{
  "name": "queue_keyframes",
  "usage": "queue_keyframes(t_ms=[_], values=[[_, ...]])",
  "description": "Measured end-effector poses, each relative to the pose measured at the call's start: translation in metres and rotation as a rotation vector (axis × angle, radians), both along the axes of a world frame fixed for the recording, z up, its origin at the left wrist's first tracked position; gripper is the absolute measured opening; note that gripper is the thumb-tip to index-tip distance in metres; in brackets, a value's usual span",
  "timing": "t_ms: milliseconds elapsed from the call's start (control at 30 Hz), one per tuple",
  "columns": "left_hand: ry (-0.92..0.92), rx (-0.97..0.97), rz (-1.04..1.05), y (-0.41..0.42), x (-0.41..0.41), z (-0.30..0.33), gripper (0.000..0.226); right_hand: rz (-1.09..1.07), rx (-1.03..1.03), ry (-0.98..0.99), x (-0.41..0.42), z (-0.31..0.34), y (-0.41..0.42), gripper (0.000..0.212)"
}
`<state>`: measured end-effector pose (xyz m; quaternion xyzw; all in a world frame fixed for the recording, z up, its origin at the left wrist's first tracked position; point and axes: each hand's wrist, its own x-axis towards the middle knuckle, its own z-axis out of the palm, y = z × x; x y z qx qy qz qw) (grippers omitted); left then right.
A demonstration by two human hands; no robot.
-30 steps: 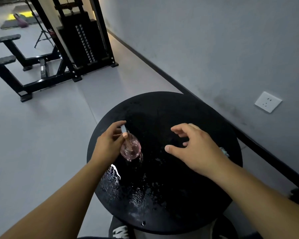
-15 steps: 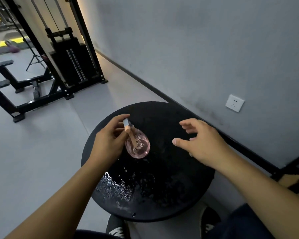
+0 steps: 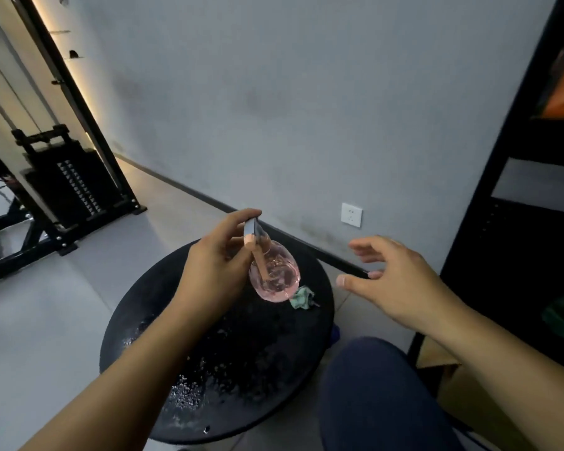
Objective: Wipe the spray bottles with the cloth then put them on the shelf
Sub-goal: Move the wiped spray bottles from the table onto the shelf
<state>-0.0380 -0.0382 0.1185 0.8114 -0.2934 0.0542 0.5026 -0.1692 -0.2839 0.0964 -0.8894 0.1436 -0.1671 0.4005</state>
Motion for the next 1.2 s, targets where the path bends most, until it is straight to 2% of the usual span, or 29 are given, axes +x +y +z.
queue_keyframes(t_ms=[367, 667, 800, 967, 1200], values=[[0.009, -0.034, -0.306, -0.129, -0.074, 0.029, 0.038, -0.194, 0.037, -0.019, -0.112, 0.007, -0.069, 0.060], [0.045, 0.017, -0.519, -0.235, -0.127, 0.003, 0.043, -0.369, 0.019, -0.032, -0.189, -0.002, -0.134, 0.060], [0.098, 0.023, -0.575, -0.280, -0.143, -0.012, 0.043, -0.455, 0.003, -0.017, -0.214, -0.011, -0.158, 0.061], [0.081, 0.043, -0.579, -0.327, -0.147, -0.033, 0.042, -0.549, 0.014, 0.019, -0.236, -0.021, -0.183, 0.059], [0.133, 0.112, -0.588, -0.372, -0.139, -0.064, 0.048, -0.579, 0.097, 0.057, -0.239, -0.050, -0.213, 0.061]])
